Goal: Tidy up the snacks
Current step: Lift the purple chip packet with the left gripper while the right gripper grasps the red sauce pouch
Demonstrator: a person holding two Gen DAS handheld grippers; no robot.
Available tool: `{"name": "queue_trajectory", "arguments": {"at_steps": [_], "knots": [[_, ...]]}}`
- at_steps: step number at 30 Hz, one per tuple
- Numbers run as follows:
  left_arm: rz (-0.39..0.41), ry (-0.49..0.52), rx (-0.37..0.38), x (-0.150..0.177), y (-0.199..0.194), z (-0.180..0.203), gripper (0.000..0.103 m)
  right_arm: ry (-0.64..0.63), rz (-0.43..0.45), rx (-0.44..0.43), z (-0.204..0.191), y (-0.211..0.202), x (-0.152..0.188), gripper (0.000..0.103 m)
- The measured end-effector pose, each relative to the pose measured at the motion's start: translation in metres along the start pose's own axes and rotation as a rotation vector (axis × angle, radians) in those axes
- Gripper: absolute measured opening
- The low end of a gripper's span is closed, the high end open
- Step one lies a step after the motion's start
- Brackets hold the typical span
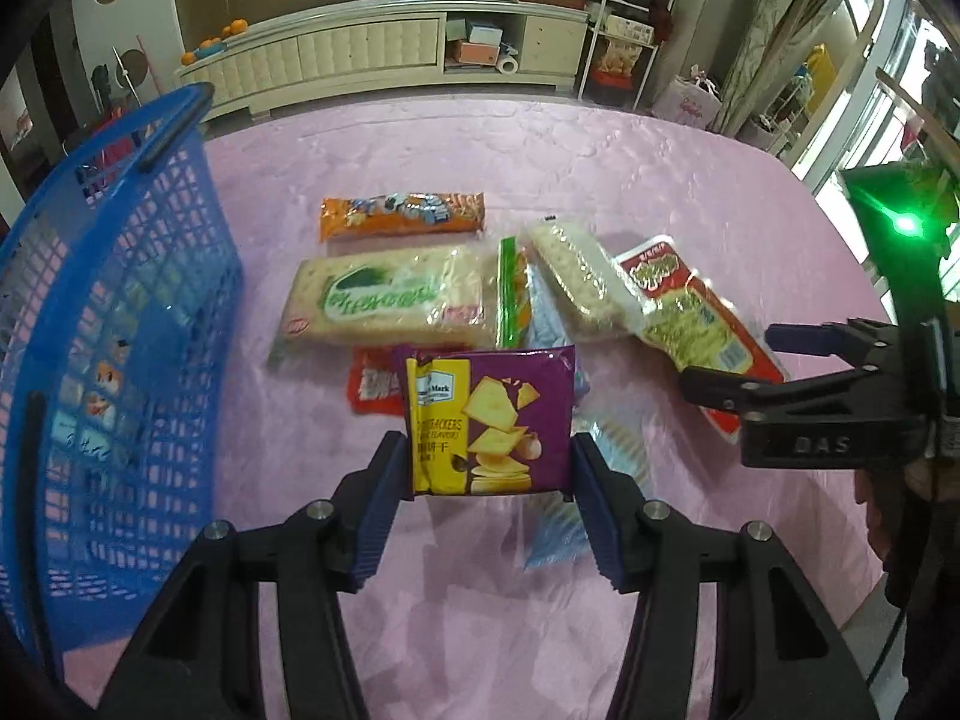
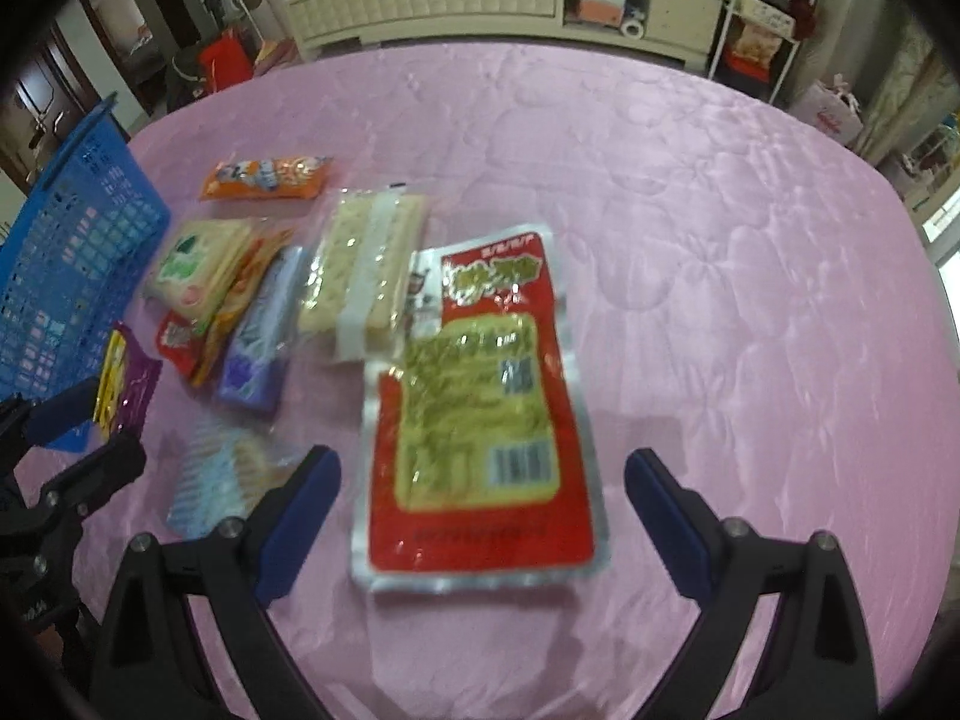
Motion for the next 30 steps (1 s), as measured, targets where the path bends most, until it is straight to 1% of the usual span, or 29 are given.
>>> {"name": "queue_trajectory", "arguments": {"at_steps": [3, 5, 9, 10, 11, 12, 15, 16, 17, 20, 24, 25, 26, 27, 28, 30], "knots": [[0.000, -0.003, -0.005, -0.005, 0.004, 0.002, 0.053, -0.035, -0.019, -0.025, -0.005, 0.012, -0.013, 0.097], [-0.002, -0.002, -0.011, -0.007, 0.007, 0.002, 0.052, -0.073, -0.026, -0.005, -0.011, 0.021, -0.020, 0.097], [0.002, 0.002, -0.029, -0.012, 0.011, 0.001, 0.053, -0.066, -0.011, -0.036, -0.013, 0.029, -0.028, 0.097], [0.003, 0.001, -0.033, -0.012, 0.012, 0.000, 0.053, -0.079, -0.004, -0.018, -0.014, 0.030, -0.030, 0.091], [0.002, -0.002, -0.037, -0.013, 0.013, -0.001, 0.053, -0.102, -0.006, 0.010, -0.015, 0.030, -0.031, 0.082], [0.001, -0.006, -0.038, -0.014, 0.013, -0.002, 0.053, -0.131, -0.006, 0.035, -0.018, 0.030, -0.032, 0.081], [-0.003, -0.013, -0.039, -0.015, 0.015, -0.003, 0.053, -0.164, -0.012, 0.017, -0.024, 0.030, -0.028, 0.076], [-0.005, -0.014, -0.038, -0.014, 0.016, -0.002, 0.053, -0.184, -0.010, 0.008, -0.029, 0.029, -0.026, 0.071], [-0.008, -0.015, -0.036, -0.014, 0.016, -0.002, 0.053, -0.196, -0.010, 0.007, -0.030, 0.028, -0.025, 0.062], [-0.011, -0.011, -0.026, -0.012, 0.015, 0.001, 0.053, -0.255, -0.004, 0.041, -0.037, 0.024, -0.019, 0.061], [-0.012, -0.007, -0.014, -0.010, 0.014, 0.000, 0.053, -0.237, 0.007, 0.001, -0.031, 0.022, -0.012, 0.059], [-0.013, -0.009, -0.010, -0.011, 0.014, -0.001, 0.052, -0.232, 0.013, -0.003, -0.029, 0.021, -0.011, 0.056], [-0.013, -0.011, -0.007, -0.011, 0.013, -0.003, 0.052, -0.230, 0.024, 0.013, -0.027, 0.018, -0.009, 0.041], [-0.012, -0.014, -0.005, -0.011, 0.013, -0.005, 0.052, -0.226, 0.025, 0.016, -0.020, 0.016, -0.007, 0.040], [-0.011, -0.018, -0.003, -0.011, 0.013, -0.007, 0.053, -0.209, 0.033, -0.005, -0.017, 0.016, -0.005, 0.040], [-0.014, -0.028, 0.000, -0.012, 0.014, -0.010, 0.053, -0.214, 0.036, -0.012, -0.016, 0.015, -0.006, 0.041]]}}
Point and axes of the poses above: each gripper's, at about its wrist camera, not at the fingertips, and y roughly the way its jaws point, z to its right, x to its underside, the point moved 3 cm from there along y, roughly the way its jaws point, and after that the axes turned 12 degrees about -y, right-handed, at the moved point
